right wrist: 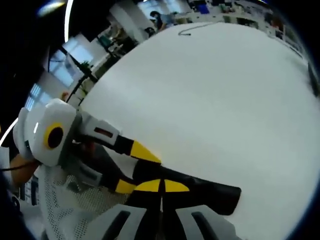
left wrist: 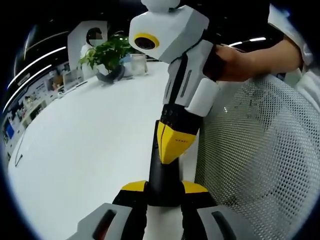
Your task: Press the specified remote control buttons in sequence, fully releasing each button before pressing the next.
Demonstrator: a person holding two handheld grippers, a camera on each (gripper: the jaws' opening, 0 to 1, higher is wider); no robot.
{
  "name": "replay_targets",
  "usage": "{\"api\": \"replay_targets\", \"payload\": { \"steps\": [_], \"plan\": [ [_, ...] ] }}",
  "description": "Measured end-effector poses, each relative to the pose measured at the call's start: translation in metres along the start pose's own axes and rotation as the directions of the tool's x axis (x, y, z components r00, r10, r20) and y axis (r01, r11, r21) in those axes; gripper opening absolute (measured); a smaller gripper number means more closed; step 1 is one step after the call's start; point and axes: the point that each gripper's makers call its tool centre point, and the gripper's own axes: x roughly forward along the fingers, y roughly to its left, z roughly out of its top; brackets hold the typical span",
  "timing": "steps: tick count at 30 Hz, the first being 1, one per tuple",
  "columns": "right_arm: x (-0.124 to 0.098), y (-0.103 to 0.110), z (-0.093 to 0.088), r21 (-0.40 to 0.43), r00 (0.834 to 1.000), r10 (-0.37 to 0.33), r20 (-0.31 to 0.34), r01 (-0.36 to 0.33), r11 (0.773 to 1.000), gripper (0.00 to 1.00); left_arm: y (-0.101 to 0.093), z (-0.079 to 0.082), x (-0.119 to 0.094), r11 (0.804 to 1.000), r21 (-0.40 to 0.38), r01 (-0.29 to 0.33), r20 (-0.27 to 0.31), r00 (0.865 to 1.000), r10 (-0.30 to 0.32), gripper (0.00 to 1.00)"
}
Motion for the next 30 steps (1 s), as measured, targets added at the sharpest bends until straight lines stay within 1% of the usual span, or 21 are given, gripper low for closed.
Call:
{"api": "replay_targets", "payload": {
  "steps": [4,12,16,21,24,28,30],
  "plan": [
    [-0.0006,-0.0011,0.0014,-0.014,1.000,-0.006,0.003,0.006,1.000,0.00,0.0000,-0.0001,0.0000,1.000,0.000,0.000,-0.001,1.000,0.000,0.24],
    [-0.0005,-0.0038,0.0032,0.025,1.000,0.012,0.005,-0.012,1.000,0.00,0.0000,-0.0007,-0.0002,1.000,-0.002,-0.002,-0.006,1.000,0.002,0.24],
    [0.0002,-0.0039,0.0036,-0.007,1.000,-0.004,0.001,0.004,1.000,0.00,-0.0001,-0.0007,-0.0005,1.000,-0.001,-0.002,-0.006,1.000,0.002,0.24],
    [0.0011,-0.0056,0.0050,-0.014,1.000,-0.008,0.002,0.008,1.000,0.00,-0.0002,-0.0009,-0.0006,1.000,-0.001,-0.003,-0.010,1.000,0.003,0.24],
    [0.0019,-0.0048,0.0054,-0.048,1.000,-0.026,0.010,0.027,0.998,0.00,0.0001,-0.0009,-0.0005,1.000,-0.003,-0.005,-0.010,1.000,0.005,0.24],
    [0.0019,-0.0074,0.0054,-0.050,1.000,-0.021,0.024,0.022,0.999,0.00,0.0002,-0.0007,-0.0005,1.000,-0.010,-0.009,-0.007,1.000,0.009,0.24],
    [0.0017,-0.0070,0.0057,-0.036,0.999,-0.014,0.028,0.015,0.999,0.00,0.0003,-0.0008,-0.0004,1.000,-0.014,-0.010,-0.007,1.000,0.009,0.24]
  ]
}}
